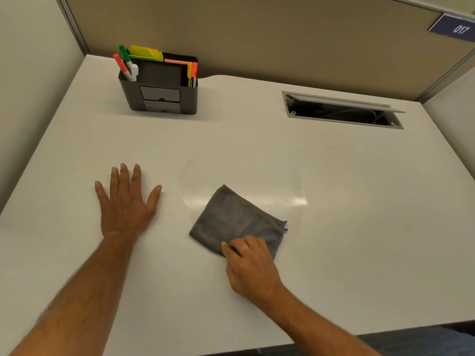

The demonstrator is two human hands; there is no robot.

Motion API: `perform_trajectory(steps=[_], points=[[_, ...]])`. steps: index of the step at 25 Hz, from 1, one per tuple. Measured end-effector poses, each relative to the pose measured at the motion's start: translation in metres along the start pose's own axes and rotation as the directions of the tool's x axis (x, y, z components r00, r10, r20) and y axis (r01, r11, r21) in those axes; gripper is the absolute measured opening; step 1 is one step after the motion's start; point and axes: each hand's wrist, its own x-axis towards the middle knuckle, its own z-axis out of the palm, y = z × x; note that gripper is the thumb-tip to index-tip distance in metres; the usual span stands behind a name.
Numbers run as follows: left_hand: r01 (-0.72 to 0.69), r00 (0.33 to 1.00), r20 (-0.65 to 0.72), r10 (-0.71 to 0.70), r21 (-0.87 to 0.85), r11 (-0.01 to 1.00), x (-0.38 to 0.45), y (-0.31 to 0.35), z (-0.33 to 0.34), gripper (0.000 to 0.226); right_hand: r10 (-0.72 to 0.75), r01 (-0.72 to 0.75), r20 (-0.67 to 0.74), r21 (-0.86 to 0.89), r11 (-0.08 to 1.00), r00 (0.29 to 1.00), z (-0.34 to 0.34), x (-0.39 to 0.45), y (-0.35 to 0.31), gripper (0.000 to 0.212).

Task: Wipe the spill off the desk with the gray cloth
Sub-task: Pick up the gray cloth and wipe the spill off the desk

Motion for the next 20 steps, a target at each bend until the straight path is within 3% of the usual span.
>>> perform_trajectory(steps=[2, 4, 7, 9, 12, 14, 16, 20], points=[[0.000, 1.000, 0.005, 0.000, -0.005, 1.000, 0.000, 0.000, -0.001, 0.083, -0.023, 0.021, 0.066, 0.037, 0.999, 0.998, -0.005, 0.013, 0.006, 0.026], [-0.001, 1.000, 0.002, 0.001, -0.003, 1.000, -0.001, 0.000, -0.001, 0.083, 0.110, -0.170, 0.234, 0.253, 0.952, 0.966, -0.025, 0.030, 0.010, 0.026], [0.003, 1.000, 0.008, -0.003, -0.004, 1.000, 0.000, 0.000, -0.001, 0.084, 0.380, -0.632, 0.526, 0.472, 0.614, 0.761, -0.076, 0.054, 0.023, 0.028], [0.002, 1.000, 0.007, -0.002, -0.006, 1.000, 0.000, 0.000, 0.000, 0.084, 0.326, -0.742, 0.670, 0.557, 0.373, 0.667, -0.110, 0.067, 0.040, 0.031], [-0.001, 1.000, 0.014, 0.001, 0.001, 1.000, 0.001, 0.000, -0.001, 0.084, 0.108, -0.753, 0.745, 0.644, 0.136, 0.658, -0.140, 0.078, 0.066, 0.031], [-0.004, 1.000, 0.018, 0.003, 0.015, 1.000, 0.001, -0.001, -0.002, 0.084, 0.010, -0.766, 0.767, 0.641, 0.043, 0.642, -0.143, 0.082, 0.083, 0.030], [-0.001, 1.000, 0.020, 0.000, 0.017, 1.000, 0.001, 0.000, -0.002, 0.084, 0.035, -0.802, 0.803, 0.590, 0.096, 0.595, -0.130, 0.087, 0.097, 0.030], [0.008, 1.000, 0.011, -0.009, 0.011, 1.000, 0.000, 0.001, -0.002, 0.084, 0.273, -0.809, 0.814, 0.352, 0.471, 0.513, -0.087, 0.090, 0.105, 0.025]])
